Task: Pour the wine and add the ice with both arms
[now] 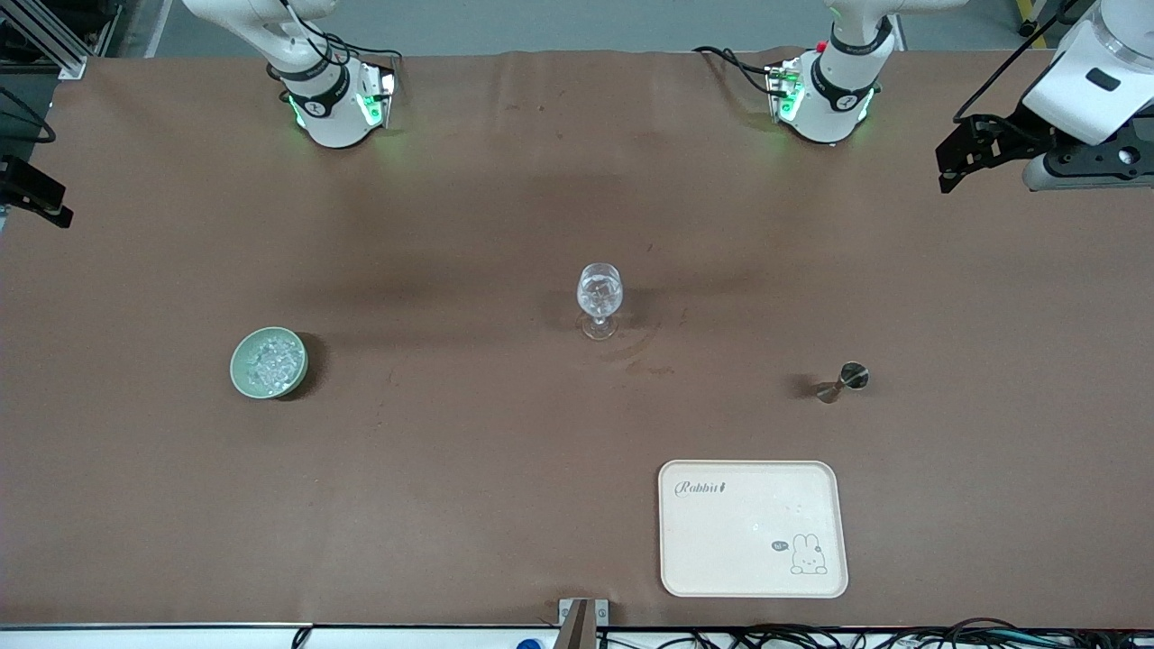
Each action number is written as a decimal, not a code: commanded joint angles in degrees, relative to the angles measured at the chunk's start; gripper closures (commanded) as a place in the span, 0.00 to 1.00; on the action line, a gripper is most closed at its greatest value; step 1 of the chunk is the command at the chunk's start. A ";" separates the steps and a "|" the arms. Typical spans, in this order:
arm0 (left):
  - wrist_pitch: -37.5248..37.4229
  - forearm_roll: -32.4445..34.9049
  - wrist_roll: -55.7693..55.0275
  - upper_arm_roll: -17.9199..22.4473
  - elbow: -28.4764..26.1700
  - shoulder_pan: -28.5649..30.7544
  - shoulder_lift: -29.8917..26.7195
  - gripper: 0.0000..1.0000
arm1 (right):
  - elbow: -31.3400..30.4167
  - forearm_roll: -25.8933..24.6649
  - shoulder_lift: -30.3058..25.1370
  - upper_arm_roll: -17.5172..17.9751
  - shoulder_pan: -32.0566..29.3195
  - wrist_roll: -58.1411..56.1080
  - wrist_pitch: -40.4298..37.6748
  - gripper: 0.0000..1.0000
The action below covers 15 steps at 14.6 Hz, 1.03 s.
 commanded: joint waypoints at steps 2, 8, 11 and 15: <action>0.98 -1.36 1.90 0.45 -0.59 1.67 -0.76 0.00 | -0.43 1.14 -0.45 0.73 -1.37 -0.92 -0.07 0.03; 0.80 -1.71 1.81 0.45 1.97 2.19 1.53 0.00 | -0.43 4.22 -0.54 0.91 -0.84 -2.06 0.10 0.03; 0.71 -1.62 0.85 0.45 1.97 2.11 1.62 0.00 | -0.52 4.22 -0.45 1.00 -0.84 -2.59 0.45 0.03; 0.63 -1.71 -0.12 0.27 1.97 1.93 1.79 0.00 | -0.52 4.22 -0.45 0.91 -1.01 -2.59 0.45 0.03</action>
